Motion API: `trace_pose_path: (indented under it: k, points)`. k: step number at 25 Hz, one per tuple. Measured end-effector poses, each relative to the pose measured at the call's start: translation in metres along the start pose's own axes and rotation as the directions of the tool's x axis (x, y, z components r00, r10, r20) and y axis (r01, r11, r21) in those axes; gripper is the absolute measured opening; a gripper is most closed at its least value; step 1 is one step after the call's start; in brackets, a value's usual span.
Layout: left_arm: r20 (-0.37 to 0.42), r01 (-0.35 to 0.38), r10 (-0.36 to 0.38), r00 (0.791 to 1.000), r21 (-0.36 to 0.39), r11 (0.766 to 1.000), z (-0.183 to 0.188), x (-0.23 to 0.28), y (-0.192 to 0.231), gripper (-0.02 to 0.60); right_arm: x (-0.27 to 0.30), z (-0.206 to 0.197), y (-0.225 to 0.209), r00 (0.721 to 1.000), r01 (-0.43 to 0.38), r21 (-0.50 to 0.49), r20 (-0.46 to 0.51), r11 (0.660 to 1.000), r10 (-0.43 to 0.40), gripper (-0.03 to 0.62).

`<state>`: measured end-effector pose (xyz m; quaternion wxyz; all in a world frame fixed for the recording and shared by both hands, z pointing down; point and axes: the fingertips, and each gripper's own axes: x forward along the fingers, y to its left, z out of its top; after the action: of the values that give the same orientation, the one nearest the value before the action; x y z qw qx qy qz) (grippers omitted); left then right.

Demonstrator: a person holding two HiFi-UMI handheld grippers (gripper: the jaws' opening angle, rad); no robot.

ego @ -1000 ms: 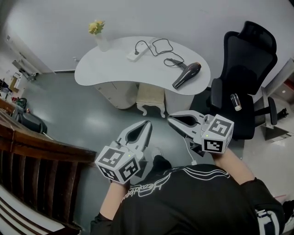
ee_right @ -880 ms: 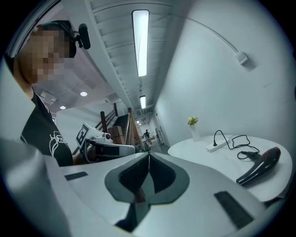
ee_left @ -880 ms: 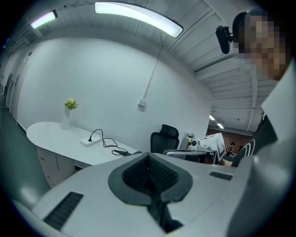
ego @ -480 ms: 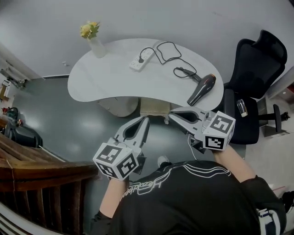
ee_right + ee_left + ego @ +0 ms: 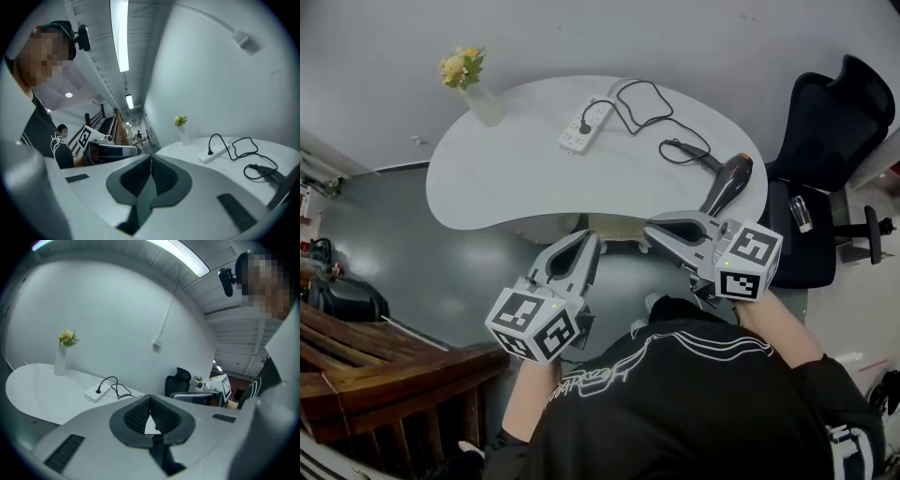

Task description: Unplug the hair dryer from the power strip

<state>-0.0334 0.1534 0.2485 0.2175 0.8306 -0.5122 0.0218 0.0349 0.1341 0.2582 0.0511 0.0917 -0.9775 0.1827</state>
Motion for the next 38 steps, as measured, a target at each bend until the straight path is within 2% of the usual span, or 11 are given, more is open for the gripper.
trace_pose_path:
  k: [11, 17, 24, 29, 33, 38]
  points:
    - [-0.051, -0.027, 0.026, 0.998, -0.015, 1.000, 0.020, 0.064, 0.073, 0.003, 0.054, 0.023, -0.087, 1.000, -0.009, 0.044, 0.008, 0.999, 0.009, -0.003]
    - [-0.067, -0.066, 0.067, 0.995, 0.021, 0.998, 0.046, 0.109, 0.120, 0.003, 0.081, 0.047, -0.140, 1.000, -0.018, 0.038, 0.017, 0.999, 0.017, -0.003]
    - [-0.123, -0.115, 0.124, 0.985, 0.081, 0.990, 0.055, 0.151, 0.164, 0.005, 0.100, 0.062, -0.190, 1.000, -0.016, 0.050, 0.023, 0.999, 0.015, -0.003]
    - [-0.180, -0.123, 0.147, 0.973, 0.135, 0.983, 0.043, 0.172, 0.193, 0.006, 0.110, 0.053, -0.208, 1.000, 0.006, 0.069, 0.003, 0.998, -0.007, -0.003]
    - [-0.216, -0.121, 0.143, 0.966, 0.110, 0.987, 0.029, 0.189, 0.222, 0.039, 0.121, 0.042, -0.223, 0.999, 0.041, 0.104, -0.020, 0.994, -0.039, -0.003]
    - [-0.309, -0.103, 0.127, 0.943, 0.093, 0.990, 0.001, 0.210, 0.258, 0.097, 0.140, 0.026, -0.240, 0.996, 0.075, 0.153, -0.059, 0.985, -0.066, -0.003]
